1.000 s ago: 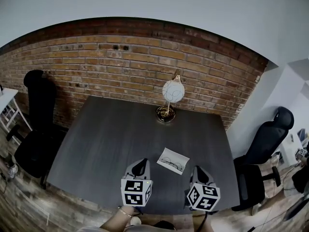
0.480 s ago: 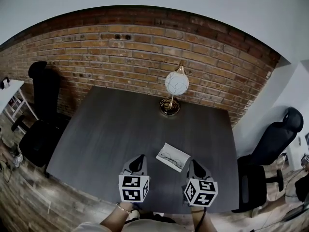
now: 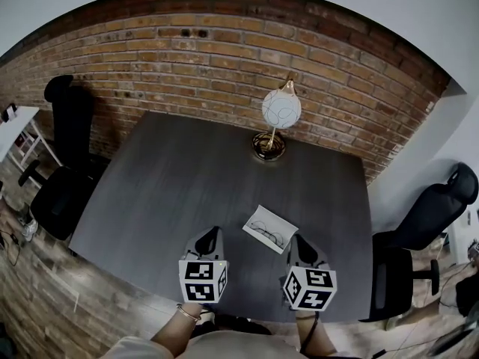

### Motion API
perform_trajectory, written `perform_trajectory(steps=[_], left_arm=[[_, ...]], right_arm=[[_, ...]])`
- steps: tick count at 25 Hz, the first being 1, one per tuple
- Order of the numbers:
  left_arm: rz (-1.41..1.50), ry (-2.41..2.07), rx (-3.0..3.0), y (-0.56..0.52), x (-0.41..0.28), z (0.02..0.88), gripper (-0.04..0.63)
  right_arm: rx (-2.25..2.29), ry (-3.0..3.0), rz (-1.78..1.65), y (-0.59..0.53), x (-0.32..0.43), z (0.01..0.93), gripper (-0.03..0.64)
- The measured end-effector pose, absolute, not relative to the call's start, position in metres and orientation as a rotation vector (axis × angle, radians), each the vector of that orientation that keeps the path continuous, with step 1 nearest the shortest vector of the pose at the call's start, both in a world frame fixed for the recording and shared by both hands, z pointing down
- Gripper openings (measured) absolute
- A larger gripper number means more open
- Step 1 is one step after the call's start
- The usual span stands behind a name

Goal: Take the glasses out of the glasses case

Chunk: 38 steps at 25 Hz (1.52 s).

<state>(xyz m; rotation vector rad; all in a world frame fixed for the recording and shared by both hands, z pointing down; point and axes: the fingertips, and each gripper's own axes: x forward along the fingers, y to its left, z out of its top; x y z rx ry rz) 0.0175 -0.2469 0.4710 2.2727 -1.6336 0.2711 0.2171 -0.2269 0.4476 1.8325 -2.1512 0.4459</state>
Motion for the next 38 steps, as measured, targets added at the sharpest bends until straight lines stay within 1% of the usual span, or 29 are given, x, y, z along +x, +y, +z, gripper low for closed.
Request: perform_trajectory(steps=[4,15,29,31,32,33,38], left_arm=[[0.293,-1.637,2.240,-0.243,0.015,0.481,0.014],[0.317,-1.680,2.168,-0.241,0.004,0.505,0.014],[0.340,-1.721,2.087,-0.235,-0.007,0.528,0.014],[0.339,-1.726,2.078,-0.235,-0.007,0.530,0.014],[0.338,-1.728,2.075,-0.234,-0.007,0.532,0.014],[0.338,-1.729,2.072,-0.234,-0.006,0.533,0.014],[0.343,-1.740,2.061,-0.232,-0.007,0.537,0.014]], right_arm=[[1.797,-2.138,0.421,-0.229,0.215,0.458,0.034],[1.527,-2.183,0.519,-0.244,0.194,0.505,0.035],[1.414,-2.149,0.517,-0.247,0.193,0.534,0.040],[1.400,-2.142,0.514,-0.247,0.194,0.537,0.056],[1.392,-2.137,0.513,-0.247,0.195,0.539,0.090],[1.383,-2.132,0.511,-0.247,0.196,0.541,0.097],[1.326,-2.127,0.488,-0.248,0.196,0.548,0.098]])
